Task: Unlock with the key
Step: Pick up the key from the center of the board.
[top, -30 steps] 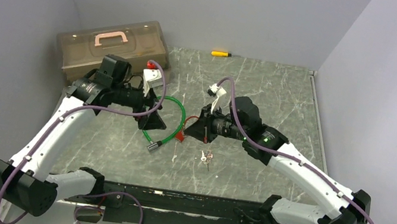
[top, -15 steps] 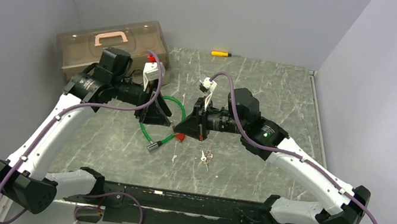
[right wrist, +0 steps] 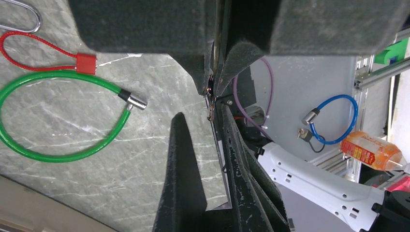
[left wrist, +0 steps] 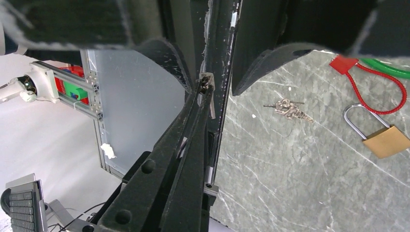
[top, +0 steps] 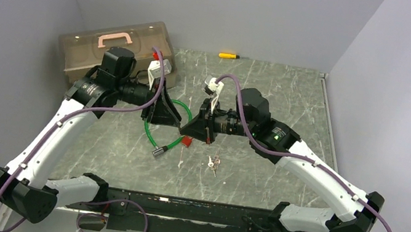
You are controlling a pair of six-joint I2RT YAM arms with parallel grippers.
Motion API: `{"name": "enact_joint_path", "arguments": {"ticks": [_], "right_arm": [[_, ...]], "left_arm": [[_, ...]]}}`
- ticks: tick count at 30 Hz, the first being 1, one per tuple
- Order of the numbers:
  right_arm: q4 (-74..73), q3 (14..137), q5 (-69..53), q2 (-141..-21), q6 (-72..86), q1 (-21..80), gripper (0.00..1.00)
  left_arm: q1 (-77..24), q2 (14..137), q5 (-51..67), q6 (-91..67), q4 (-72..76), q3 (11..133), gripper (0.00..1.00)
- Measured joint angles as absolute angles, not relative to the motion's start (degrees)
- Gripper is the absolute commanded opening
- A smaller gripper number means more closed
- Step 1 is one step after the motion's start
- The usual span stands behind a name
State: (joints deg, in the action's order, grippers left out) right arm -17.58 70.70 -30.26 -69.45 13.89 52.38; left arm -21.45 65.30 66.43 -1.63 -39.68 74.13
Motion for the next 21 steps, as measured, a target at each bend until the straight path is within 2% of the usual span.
{"name": "enact_joint_path", "arguments": {"ticks": [4, 8, 13, 18, 21], "right_arm": [[-17.65, 70.98, -29.93, -69.45, 13.37, 52.47, 0.0], [-17.63, 71.4, -28.99, -69.45, 12.97, 52.49, 0.0], [-17.65, 71.42, -28.56, -69.45, 12.6, 52.49, 0.0], [-17.45, 71.42, -28.08, -69.43, 12.12, 52.51, 0.0], [-17.39, 71.44, -27.94, -69.41, 12.1, 52.56, 0.06]], "left_arm": [[-22.15, 65.08, 66.43, -2.17, -39.77, 74.13, 0.26], [-22.9, 65.47, 66.41, -1.76, -41.74, 74.63, 0.24], [-23.2, 65.91, 66.11, -0.54, -43.13, 75.35, 0.02], [-23.22, 65.87, 65.06, -1.34, -42.83, 75.81, 0.0], [-23.22, 65.87, 65.01, -1.32, -42.85, 75.88, 0.0]]}}
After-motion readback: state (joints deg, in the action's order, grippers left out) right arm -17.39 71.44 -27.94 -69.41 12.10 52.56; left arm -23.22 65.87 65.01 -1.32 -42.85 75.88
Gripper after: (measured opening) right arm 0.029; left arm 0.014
